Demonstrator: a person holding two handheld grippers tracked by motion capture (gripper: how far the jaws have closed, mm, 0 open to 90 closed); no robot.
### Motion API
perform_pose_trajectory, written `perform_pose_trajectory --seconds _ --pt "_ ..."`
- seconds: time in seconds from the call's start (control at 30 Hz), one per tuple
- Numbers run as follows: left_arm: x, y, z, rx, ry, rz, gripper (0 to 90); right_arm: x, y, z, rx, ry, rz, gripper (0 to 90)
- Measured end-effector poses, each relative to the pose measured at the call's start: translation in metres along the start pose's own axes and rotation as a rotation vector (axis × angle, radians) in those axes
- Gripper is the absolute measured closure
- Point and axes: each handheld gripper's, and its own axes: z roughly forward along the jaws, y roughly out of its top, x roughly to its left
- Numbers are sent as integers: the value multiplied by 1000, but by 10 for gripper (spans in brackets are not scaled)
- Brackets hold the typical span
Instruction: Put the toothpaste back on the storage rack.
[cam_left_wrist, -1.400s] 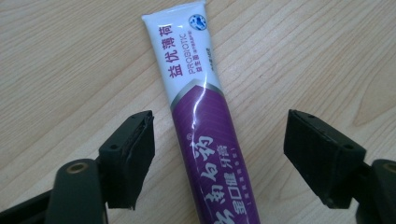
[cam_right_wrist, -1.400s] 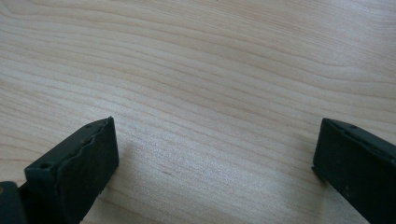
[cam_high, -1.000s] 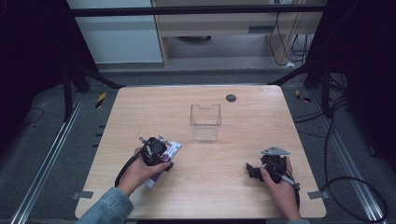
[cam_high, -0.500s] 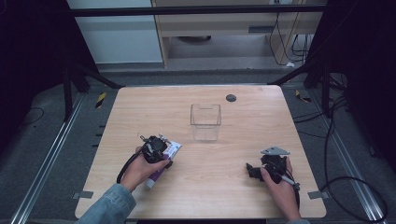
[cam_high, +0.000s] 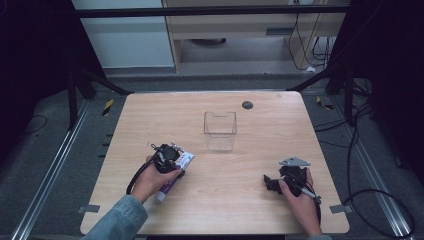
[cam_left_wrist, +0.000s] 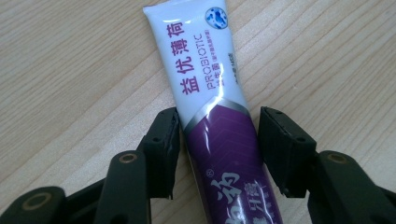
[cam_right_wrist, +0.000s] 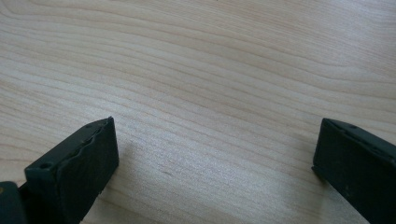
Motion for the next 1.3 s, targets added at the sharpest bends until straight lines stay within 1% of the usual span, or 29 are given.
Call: perform_pose_trajectory --seconds 0.07,0.23,0.37,0.43,0.5,0.53,0.57,0.6,0.67,0.73,0.8,0.83,0.87,0.93,0.97,1.03,1.07,1.17,1.3 --pt "0 1 0 0 1 2 493 0 0 0 0 0 0 3" --pt "0 3 0 5 1 3 552 0 0 0 0 0 0 3" --pt "0 5 0 18 -5 10 566 0 0 0 0 0 0 3" --pt "0 5 0 19 -5 20 579 0 0 0 0 0 0 3" --pt "-1 5 0 22 -10 24 615 0 0 0 0 0 0 3" --pt "-3 5 0 21 -5 40 634 0 0 0 0 0 0 3" --pt "-3 5 0 21 -5 40 647 0 0 0 0 0 0 3" --pt "-4 6 0 19 1 51 647 0 0 0 0 0 1 3" --pt "-5 6 -1 21 1 65 677 0 0 0 0 0 0 3" --pt "-5 6 -1 21 -2 69 686 0 0 0 -1 1 -1 3" --pt "-4 6 -2 18 -7 69 717 0 0 0 0 0 0 3" --pt "-4 6 -3 15 -12 68 717 0 0 0 0 0 0 3" --pt "-3 5 -5 8 -19 74 753 0 0 0 0 0 0 3" --pt "-2 5 -6 3 -35 68 765 0 0 0 0 -1 0 3" --pt "-2 5 -6 3 -35 68 770 0 0 0 0 -1 0 3" --pt "-1 3 -7 -11 -50 69 774 0 0 0 0 0 0 3" --pt "-1 3 -7 -11 -50 69 775 0 0 0 0 0 0 3" --pt "-2 3 -10 -39 -48 66 776 0 0 0 0 -1 0 3" --pt "-1 4 -19 -90 -40 70 776 0 0 0 0 0 0 3"
